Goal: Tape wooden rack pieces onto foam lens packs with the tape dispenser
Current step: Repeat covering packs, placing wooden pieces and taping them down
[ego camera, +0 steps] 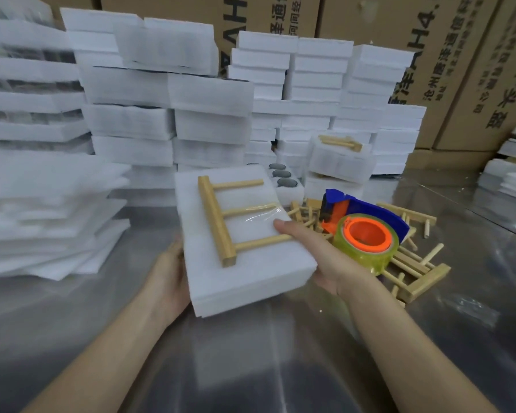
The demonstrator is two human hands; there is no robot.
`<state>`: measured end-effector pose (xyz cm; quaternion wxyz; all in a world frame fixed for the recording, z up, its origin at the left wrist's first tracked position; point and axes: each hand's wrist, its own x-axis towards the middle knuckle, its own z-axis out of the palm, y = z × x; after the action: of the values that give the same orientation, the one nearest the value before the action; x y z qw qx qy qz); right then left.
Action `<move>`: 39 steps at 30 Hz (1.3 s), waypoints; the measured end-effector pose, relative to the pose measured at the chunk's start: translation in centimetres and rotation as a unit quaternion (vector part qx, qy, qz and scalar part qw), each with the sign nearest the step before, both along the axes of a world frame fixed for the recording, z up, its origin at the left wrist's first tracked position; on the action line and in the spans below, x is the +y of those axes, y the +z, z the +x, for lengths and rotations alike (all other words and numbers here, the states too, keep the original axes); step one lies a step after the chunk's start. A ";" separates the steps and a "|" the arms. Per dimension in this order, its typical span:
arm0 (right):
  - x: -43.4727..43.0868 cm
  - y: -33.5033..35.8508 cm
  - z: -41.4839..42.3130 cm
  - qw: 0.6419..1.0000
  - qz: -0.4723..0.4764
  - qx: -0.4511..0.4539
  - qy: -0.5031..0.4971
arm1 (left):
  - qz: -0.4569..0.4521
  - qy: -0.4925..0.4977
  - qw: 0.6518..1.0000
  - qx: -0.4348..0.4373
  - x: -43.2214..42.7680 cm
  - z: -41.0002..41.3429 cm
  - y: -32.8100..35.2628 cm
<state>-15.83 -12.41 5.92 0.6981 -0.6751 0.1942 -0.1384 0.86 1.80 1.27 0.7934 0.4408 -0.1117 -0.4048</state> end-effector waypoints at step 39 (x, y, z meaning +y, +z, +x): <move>-20.2 11.8 -1.2 0.429 -0.841 0.132 -0.301 | 0.033 -0.065 0.957 -0.282 -2.5 1.6 -2.0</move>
<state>-17.05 -32.60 17.72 -0.3355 -0.8368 0.2628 -0.3438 2.47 -0.68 -0.69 0.6869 0.5544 -0.3457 -0.3184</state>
